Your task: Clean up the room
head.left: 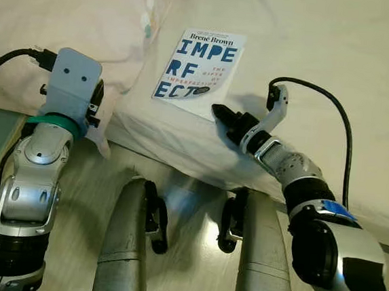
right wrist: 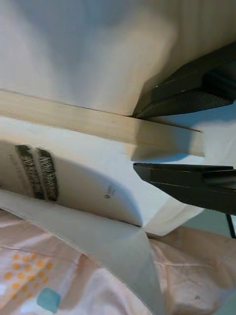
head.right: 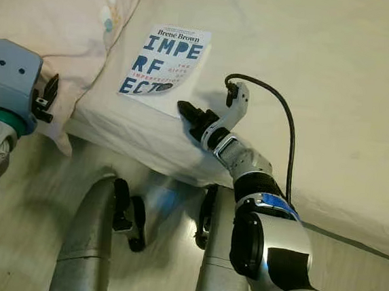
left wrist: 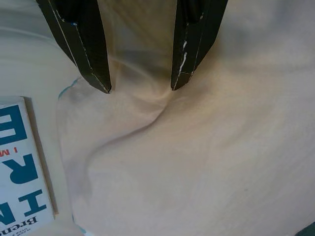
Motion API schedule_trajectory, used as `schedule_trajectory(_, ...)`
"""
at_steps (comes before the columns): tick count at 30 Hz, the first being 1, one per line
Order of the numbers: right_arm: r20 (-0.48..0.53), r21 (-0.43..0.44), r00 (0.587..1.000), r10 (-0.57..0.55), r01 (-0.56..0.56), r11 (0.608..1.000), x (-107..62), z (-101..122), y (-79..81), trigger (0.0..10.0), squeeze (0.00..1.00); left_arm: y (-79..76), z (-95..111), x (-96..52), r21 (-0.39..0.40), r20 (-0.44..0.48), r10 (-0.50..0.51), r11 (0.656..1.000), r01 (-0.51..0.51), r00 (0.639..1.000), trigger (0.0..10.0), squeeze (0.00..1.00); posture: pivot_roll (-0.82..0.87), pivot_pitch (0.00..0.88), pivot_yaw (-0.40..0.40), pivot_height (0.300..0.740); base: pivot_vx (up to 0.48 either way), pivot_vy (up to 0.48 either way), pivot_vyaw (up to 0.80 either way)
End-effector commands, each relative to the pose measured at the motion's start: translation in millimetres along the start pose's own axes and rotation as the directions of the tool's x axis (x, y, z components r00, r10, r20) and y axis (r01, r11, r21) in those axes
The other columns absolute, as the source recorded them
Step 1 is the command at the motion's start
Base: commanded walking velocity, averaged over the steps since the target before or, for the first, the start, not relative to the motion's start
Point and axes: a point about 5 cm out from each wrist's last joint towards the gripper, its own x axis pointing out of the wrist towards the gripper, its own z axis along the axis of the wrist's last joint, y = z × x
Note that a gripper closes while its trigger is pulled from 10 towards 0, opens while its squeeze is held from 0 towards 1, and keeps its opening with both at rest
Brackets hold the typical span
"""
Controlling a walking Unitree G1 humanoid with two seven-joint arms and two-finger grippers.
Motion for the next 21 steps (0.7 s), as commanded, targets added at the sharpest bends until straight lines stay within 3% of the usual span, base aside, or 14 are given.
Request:
schedule_trajectory(1,0.013,-0.022,0.997,-0.07,0.071,0.997,-10.0,-1.6,-11.5,10.0,0.0,-4.1,-7.5,-2.3,0.0,-0.027,-0.01,1.0,0.01,1.0,10.0,0.0,0.07,0.42,0.044,0.603,0.0,0.0,0.0)
schedule_trajectory(3,0.098,-0.094,0.982,-0.164,0.174,0.98,-22.5,7.6,-16.0,10.0,0.0,-5.1,-7.8,-1.6,-0.002,-0.025,-0.009,1.0,0.009,1.0,10.0,0.0,0.06,0.41,0.041,0.603,0.0,0.0,0.0)
schedule_trajectory(7,0.216,-0.142,0.946,-0.243,0.276,0.951,-40.5,14.9,-16.9,10.0,0.0,-5.6,-8.1,-1.2,-0.003,-0.023,-0.009,1.0,0.009,1.0,10.0,0.0,0.06,0.4,0.043,0.603,0.0,0.0,0.0)
schedule_trajectory(9,0.336,-0.233,0.904,-0.263,0.351,0.907,-62.5,18.4,-11.7,10.0,0.0,-5.7,-8.4,-0.5,-0.004,-0.021,-0.009,1.0,0.009,1.0,10.0,0.0,0.05,0.388,0.044,0.603,0.0,0.0,0.0)
schedule_trajectory(10,0.336,-0.233,0.904,-0.263,0.351,0.907,-62.5,18.4,-11.7,10.0,0.0,-5.7,-8.4,-0.5,-0.004,-0.021,-0.009,1.0,0.009,1.0,10.0,0.0,0.05,0.388,0.044,0.603,0.0,0.0,0.0)
schedule_trajectory(12,0.449,-0.307,0.868,-0.212,0.372,0.876,-80.0,17.5,2.9,10.0,0.0,-7.3,-4.3,-0.8,-0.025,0.009,-0.018,1.0,0.019,1.0,10.0,0.0,0.03,0.36,0.053,0.603,0.0,0.0,0.0)
schedule_trajectory(14,0.449,-0.307,0.868,-0.212,0.372,0.876,-80.0,17.5,2.9,10.0,0.0,-7.3,-4.3,-0.8,-0.025,0.009,-0.018,1.0,0.019,1.0,10.0,0.0,0.03,0.36,0.053,0.603,0.0,0.0,0.0)
schedule_trajectory(16,0.503,-0.38,0.855,-0.129,0.352,0.855,-91.1,7.2,23.8,10.0,0.0,-11.5,9.2,-5.5,-0.081,0.08,-0.035,0.996,0.042,0.996,10.0,0.0,0.02,0.326,0.055,0.603,0.0,0.0,0.0)
schedule_trajectory(19,0.511,-0.402,0.853,-0.107,0.348,0.847,-94.5,1.7,31.8,10.0,0.0,-14.1,16.0,-8.8,-0.111,0.113,-0.042,0.992,0.055,0.993,10.0,0.0,0.01,0.311,0.055,0.603,0.0,0.0,0.0)
schedule_trajectory(21,0.528,-0.428,0.845,-0.085,0.351,0.833,-97.8,-4.5,42.8,10.0,0.0,-18.2,31.2,-16.5,-0.21,0.161,-0.042,0.975,0.076,0.986,10.0,0.0,0.01,0.283,0.05,0.603,0.0,0.0,0.0)
